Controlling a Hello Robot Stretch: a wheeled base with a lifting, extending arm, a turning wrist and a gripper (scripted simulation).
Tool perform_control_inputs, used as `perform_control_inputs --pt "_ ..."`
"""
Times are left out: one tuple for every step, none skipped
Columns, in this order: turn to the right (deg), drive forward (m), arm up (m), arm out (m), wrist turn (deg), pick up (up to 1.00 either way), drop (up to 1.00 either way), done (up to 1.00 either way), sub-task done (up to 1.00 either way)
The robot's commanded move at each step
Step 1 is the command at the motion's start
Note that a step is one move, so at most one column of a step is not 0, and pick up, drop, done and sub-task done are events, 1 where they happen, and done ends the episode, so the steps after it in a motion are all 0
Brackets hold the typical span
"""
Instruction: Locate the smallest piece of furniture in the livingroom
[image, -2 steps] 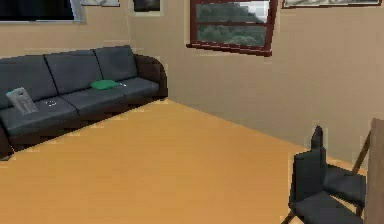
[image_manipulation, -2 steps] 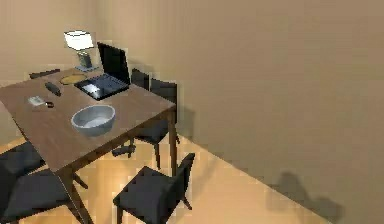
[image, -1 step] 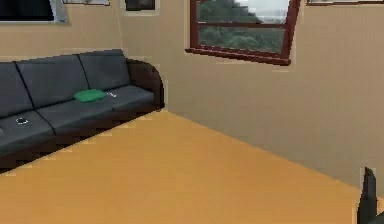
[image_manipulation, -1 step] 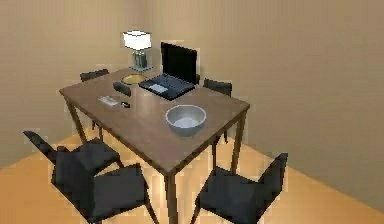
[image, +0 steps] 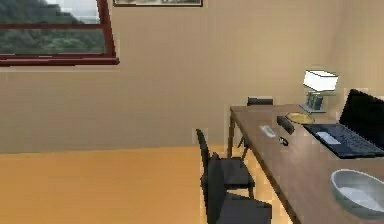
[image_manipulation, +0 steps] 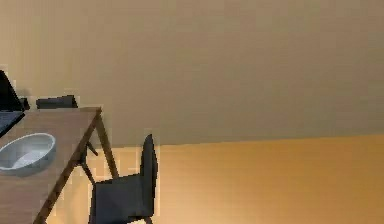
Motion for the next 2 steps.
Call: perform_control_inputs --pt "45.0 0.0 0.0 0.0 0.0 0.0 0.0 0.0 0.0" --pt "45.0 0.0 0.0 0.0 0.0 0.0 0.0 0.0 0.0"
